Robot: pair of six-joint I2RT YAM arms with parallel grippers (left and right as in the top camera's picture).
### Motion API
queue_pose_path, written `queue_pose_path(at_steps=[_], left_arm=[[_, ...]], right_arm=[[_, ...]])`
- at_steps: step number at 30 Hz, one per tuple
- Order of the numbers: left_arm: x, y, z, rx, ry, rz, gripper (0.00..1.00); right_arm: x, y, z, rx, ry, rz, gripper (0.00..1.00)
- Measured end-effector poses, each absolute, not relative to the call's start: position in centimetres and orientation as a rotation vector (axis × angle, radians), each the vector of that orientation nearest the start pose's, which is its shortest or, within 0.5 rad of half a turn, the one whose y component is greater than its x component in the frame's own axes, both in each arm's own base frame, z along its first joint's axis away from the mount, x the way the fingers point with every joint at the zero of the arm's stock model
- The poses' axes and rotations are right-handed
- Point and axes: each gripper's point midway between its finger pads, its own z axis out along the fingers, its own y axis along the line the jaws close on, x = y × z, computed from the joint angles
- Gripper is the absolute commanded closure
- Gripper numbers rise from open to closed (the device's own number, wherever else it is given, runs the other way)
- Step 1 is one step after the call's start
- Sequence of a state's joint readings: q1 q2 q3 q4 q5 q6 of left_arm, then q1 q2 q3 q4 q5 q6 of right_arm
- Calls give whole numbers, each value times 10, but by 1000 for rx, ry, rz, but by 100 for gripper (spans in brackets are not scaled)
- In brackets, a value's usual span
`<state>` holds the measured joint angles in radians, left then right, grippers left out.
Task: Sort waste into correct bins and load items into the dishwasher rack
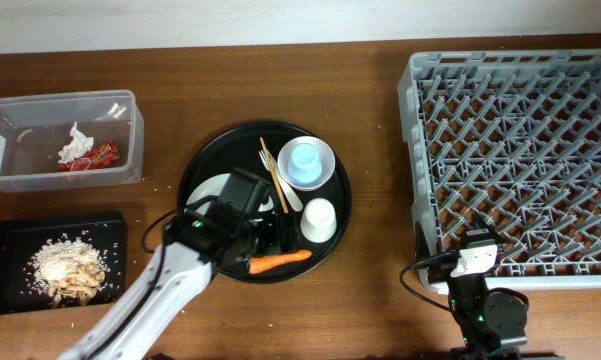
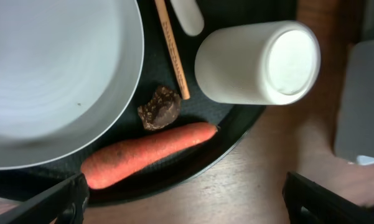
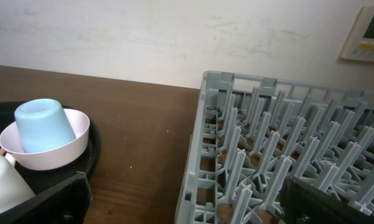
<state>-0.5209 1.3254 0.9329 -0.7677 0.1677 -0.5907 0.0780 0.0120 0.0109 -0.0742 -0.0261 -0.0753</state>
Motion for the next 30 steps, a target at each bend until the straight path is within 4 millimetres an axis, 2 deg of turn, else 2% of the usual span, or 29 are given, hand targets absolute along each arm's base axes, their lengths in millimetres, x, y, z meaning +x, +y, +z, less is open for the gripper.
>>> queue_pose_path(at_steps=[2,4,6,8,11,14,21,23,30], left_arm=[[248,-180,85,-37,2903,-475,1],[248,-181,73,-40,2937,-452,1],[251,-180,73,-45,2924,-439,1],[254,-165,78,-104,2915,-410,1],[271,-92,109,-451,2792,-360,1],[269,-42,125,-703,2707,-354,1],[252,31,139,-1084,2541,-315,1],[242,40,139,-1149,2531,-300,1],[242,40,138,-1152,2534,-300,1]], right_arm=[[245,24,158,-146,1640,24,1],[245,24,158,-146,1640,24,1],[245,24,158,-145,1640,24,1],[245,24,158,-146,1640,24,1],[245,24,158,-145,1640,24,1],[245,24,158,-146,1640,24,1],[245,24,158,-146,1640,24,1],[245,24,158,-145,1640,25,1],[245,24,158,-145,1640,24,1]])
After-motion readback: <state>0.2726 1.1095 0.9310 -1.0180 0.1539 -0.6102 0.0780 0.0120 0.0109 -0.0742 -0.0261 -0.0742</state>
